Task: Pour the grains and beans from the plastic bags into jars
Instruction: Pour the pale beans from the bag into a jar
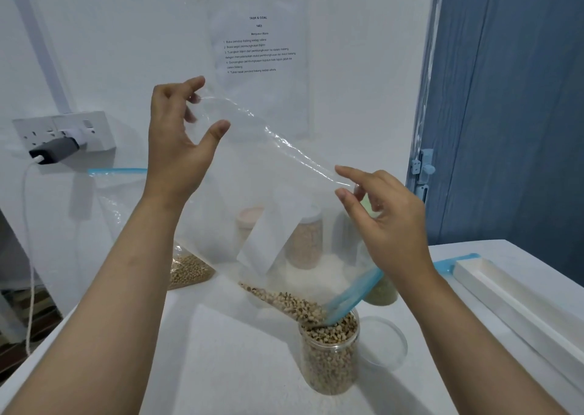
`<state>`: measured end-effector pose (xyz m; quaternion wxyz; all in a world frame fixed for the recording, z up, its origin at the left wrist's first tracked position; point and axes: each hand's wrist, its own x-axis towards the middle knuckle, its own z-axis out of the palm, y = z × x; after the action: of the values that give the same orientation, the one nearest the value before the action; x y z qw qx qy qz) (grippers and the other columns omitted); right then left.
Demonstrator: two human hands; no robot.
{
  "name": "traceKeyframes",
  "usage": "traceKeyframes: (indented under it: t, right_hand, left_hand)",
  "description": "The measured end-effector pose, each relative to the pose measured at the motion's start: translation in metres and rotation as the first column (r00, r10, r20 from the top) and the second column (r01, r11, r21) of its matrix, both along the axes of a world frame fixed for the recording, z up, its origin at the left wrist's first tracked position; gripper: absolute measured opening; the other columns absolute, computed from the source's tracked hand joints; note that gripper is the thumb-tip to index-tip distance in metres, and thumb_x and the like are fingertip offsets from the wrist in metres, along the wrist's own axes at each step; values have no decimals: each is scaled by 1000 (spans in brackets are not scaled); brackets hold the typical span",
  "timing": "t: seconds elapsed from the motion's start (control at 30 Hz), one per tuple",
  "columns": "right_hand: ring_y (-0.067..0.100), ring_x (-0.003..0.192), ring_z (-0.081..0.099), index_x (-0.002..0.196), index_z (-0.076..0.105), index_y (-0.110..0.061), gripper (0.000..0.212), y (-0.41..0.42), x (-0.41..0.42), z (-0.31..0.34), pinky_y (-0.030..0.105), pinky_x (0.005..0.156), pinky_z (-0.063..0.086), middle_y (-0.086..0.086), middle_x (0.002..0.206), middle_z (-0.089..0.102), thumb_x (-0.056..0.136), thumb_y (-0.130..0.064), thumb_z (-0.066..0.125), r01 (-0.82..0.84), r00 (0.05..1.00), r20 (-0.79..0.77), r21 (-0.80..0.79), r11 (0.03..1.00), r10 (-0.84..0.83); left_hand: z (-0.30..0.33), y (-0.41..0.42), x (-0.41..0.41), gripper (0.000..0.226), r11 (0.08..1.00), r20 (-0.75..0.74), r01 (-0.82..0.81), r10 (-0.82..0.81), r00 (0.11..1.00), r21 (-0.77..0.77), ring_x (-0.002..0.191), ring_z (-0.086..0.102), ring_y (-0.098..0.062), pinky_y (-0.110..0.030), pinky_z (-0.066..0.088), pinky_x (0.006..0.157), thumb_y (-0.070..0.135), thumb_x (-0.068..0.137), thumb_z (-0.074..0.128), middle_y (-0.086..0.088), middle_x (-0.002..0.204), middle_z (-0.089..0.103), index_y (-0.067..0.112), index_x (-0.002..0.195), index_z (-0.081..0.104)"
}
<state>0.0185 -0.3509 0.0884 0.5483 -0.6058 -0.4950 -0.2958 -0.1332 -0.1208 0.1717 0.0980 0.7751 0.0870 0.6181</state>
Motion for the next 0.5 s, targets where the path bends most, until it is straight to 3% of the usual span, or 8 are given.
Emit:
traceKeyframes:
  t: [0.13,0.3,0.4,0.5]
  right_hand:
    - [-7,77,52,119,72,-17,25,0,-2,-7,5,69,35,-10,79,54,94,-15,70,7,1000,19,27,1000,-7]
    - [-10,81,53,119,72,-16,25,3,-5,-12,4,72,37,-13,84,54,93,-15,69,18,999,43,34,999,-19]
    - [-11,82,53,118,72,-16,25,5,-6,-13,5,73,38,-12,85,55,93,-16,69,16,998,56,36,999,-18]
    - [-11,82,53,118,72,-16,25,7,-6,-13,5,74,37,-13,85,54,93,-16,69,18,998,63,32,999,-20]
  left_hand:
    - [-15,3,-2,56,999,17,-11,11,1000,-34,99,49,-3,-14,39,92,30,93,67,2,121,44,16,143,45]
    - [-52,6,-6,58,984,39,-102,108,993,-147,124,46,-17,-49,35,110,45,98,52,4,129,49,19,148,39]
    - [-74,3,-8,62,949,49,-161,181,982,-270,126,45,-17,-53,29,113,56,96,44,3,132,50,20,146,40]
    - [-85,2,-9,61,926,74,-167,203,976,-339,113,48,-18,-53,35,108,59,93,45,2,123,52,19,140,46]
